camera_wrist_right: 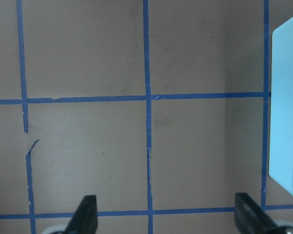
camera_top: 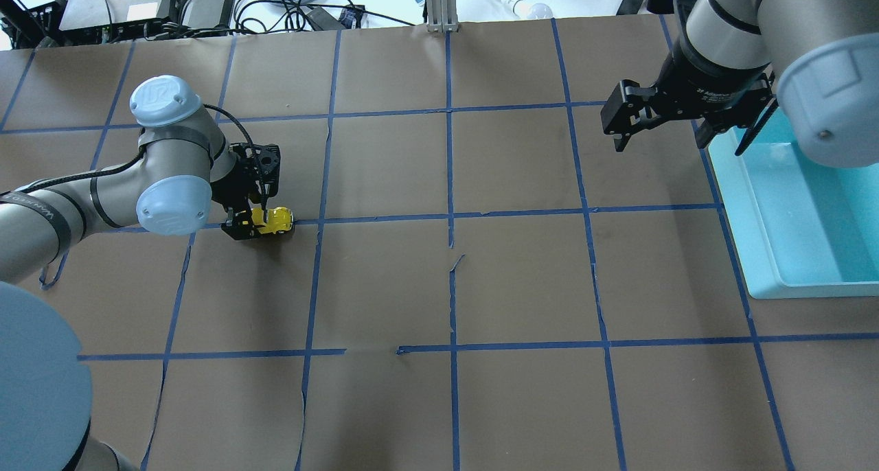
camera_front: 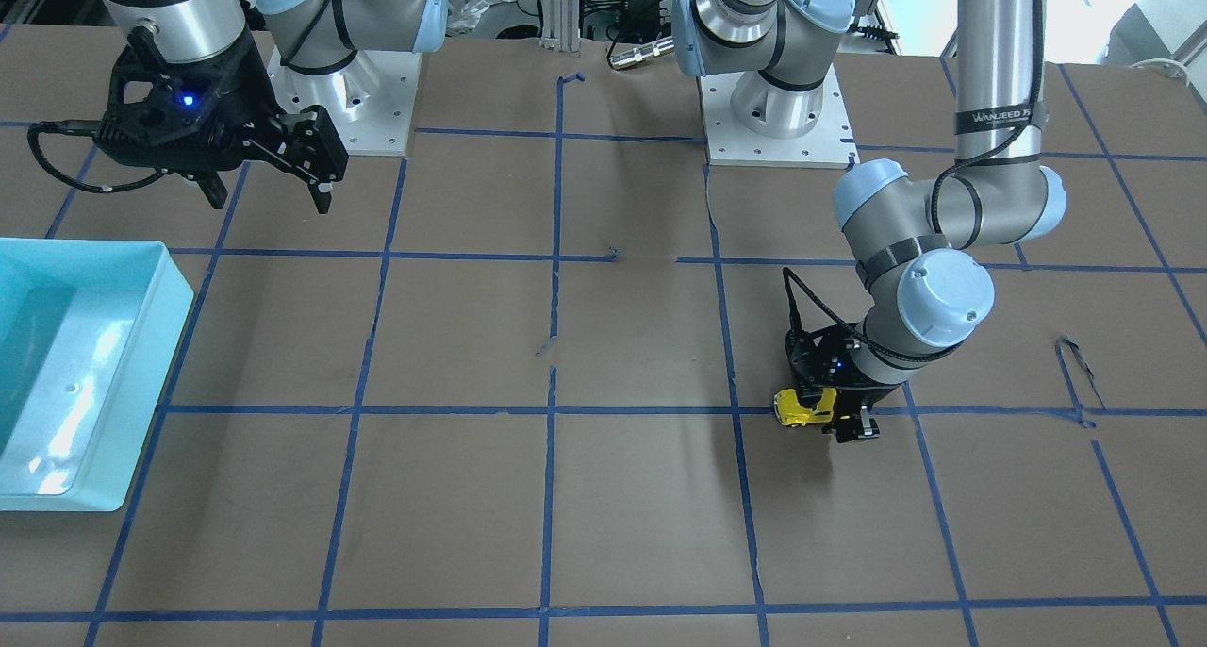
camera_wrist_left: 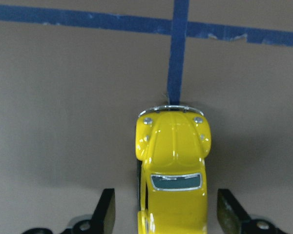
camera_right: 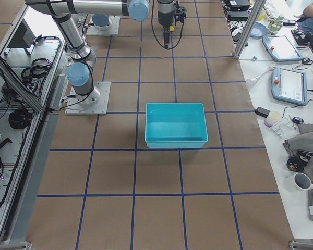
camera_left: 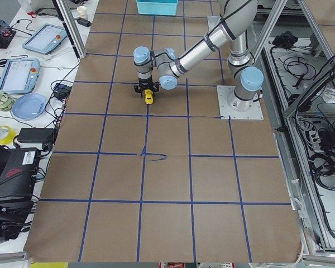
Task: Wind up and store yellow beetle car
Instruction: 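Close the left gripper on the yellow car and drag it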
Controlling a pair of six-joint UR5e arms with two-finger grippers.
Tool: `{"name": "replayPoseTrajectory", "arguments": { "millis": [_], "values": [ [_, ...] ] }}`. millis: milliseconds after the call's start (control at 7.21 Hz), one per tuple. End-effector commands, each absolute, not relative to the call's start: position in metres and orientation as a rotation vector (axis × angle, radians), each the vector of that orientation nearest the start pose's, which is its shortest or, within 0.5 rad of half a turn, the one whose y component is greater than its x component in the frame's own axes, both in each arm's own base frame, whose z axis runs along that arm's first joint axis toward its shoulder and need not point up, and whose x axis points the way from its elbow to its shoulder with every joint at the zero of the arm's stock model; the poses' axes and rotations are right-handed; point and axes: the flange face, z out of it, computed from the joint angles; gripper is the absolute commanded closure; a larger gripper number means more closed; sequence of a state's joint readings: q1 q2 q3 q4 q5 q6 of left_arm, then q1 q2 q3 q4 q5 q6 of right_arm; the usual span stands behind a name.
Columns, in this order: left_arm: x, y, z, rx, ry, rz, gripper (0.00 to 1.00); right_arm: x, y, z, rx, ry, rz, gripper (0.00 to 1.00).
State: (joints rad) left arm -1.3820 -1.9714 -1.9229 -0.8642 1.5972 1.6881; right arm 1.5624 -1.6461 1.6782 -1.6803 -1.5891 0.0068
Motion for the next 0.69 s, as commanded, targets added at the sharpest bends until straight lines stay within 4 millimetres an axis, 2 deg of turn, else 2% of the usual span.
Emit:
{"name": "replayPoseTrajectory", "arguments": {
  "millis": [0, 277, 555],
  "values": [
    [-0.024, -0.562, 0.179, 2.195, 2.280, 0.087, 0.66, 0.128, -0.468, 0.483, 0.025, 3.157, -0.124, 0.00],
    [-0.020, -0.563, 0.179, 2.259, 2.216, 0.092, 0.68, 0.127, -0.468, 0.482, 0.028, 3.158, -0.124, 0.00],
    [0.004, -0.563, 0.179, 2.224, 2.253, 0.088, 0.67, 0.128, -0.468, 0.482, 0.025, 3.158, -0.121, 0.00]
  ]
}}
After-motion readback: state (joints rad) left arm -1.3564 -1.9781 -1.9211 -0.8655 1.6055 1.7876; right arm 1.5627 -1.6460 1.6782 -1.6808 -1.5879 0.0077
